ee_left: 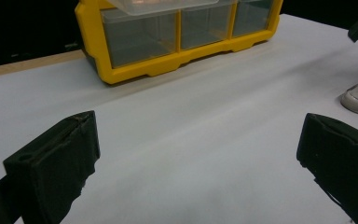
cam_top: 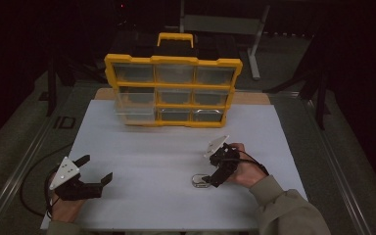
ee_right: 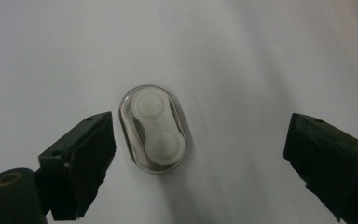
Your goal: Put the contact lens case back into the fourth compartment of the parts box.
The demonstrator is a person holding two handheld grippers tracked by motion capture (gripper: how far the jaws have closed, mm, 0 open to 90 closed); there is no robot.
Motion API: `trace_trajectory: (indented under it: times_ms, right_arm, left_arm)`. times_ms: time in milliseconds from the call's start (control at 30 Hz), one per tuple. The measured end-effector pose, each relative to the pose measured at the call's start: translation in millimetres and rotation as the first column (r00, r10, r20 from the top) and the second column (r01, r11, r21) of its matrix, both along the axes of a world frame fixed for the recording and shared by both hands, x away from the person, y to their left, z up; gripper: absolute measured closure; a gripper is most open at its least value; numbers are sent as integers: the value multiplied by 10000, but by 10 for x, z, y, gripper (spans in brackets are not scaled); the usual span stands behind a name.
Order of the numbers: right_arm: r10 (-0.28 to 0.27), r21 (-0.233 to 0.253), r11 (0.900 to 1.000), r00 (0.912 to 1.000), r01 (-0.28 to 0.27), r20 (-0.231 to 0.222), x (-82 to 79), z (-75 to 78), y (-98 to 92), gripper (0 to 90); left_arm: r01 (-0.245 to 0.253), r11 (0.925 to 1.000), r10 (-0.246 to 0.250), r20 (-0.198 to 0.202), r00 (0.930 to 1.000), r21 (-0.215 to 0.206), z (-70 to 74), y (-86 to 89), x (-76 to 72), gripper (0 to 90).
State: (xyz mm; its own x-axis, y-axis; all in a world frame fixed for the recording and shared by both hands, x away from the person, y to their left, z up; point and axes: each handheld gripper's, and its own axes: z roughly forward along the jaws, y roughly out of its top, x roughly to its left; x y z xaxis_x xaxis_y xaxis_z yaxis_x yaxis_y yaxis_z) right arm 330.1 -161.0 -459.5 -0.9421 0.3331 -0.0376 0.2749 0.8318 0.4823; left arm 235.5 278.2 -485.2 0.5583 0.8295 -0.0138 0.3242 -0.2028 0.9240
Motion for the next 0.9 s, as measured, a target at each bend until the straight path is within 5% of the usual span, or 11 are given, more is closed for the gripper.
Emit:
trace_trajectory:
  times_ms: [467,900]
  right_arm:
    - [1258,-555,9898,9876,-1314,-940,7,-198,141,210]
    - [1714,-1098,9761,9748,-1877,-1424,-14,-348,233,366]
  left_arm:
    - [26,10000,-26,-37,10000,29,-9,-5,3,0]
    - [52,10000,-52,-75,10000,41,-15,-5,7,0]
